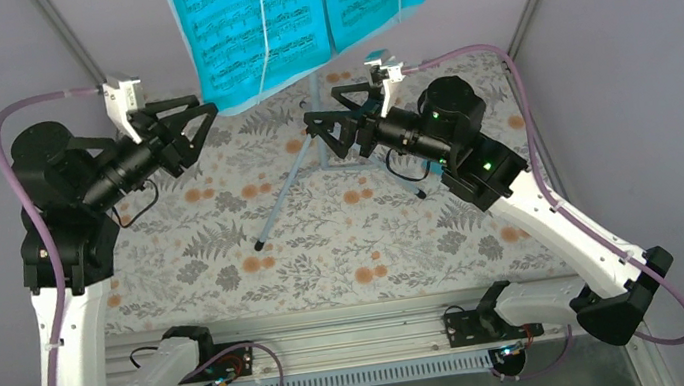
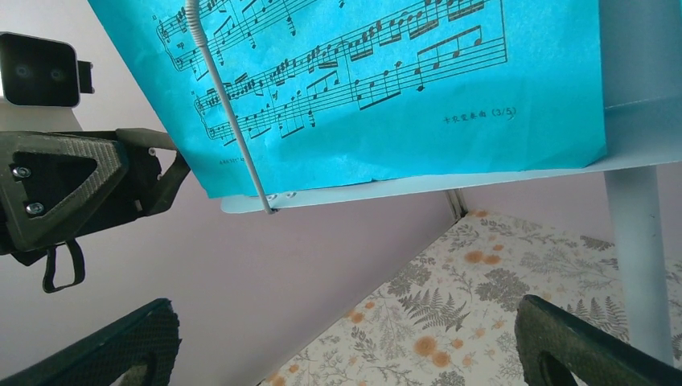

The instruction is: Pack up the instrument practice props

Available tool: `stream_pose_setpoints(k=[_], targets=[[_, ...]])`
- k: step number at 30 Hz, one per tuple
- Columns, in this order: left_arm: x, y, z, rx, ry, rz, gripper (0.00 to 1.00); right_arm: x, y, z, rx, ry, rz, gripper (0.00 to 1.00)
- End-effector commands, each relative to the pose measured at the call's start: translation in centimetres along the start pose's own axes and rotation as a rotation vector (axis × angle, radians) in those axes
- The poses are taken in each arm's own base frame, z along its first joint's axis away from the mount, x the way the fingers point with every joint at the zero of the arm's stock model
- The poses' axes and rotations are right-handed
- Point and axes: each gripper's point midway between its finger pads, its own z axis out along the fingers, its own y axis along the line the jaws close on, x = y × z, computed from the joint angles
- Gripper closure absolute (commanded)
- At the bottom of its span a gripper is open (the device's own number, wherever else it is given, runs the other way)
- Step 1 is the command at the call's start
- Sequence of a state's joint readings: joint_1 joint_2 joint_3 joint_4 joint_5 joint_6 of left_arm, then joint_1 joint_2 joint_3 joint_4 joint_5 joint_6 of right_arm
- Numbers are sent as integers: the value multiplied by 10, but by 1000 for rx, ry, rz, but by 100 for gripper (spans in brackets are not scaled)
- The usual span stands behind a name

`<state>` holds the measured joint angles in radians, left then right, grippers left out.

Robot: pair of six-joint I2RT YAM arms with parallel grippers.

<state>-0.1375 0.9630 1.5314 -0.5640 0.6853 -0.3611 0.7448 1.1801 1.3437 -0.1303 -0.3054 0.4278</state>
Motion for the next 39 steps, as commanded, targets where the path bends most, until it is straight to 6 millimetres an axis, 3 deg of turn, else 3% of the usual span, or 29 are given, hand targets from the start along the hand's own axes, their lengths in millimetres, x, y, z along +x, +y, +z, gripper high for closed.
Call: stream_pose_setpoints(k=[1, 15, 27, 39], targets=[[3, -5, 1, 31, 29, -41, 52, 2, 1, -1, -7, 5, 7, 2], [8, -10, 6, 93, 58, -60, 75, 6, -2, -1, 5, 8, -1, 1], [7, -5, 13, 89, 80, -47, 67, 2, 3, 2, -25, 1, -2, 1], [4, -5, 23, 133, 91, -42, 68, -6, 17, 12, -109, 2, 9, 2]])
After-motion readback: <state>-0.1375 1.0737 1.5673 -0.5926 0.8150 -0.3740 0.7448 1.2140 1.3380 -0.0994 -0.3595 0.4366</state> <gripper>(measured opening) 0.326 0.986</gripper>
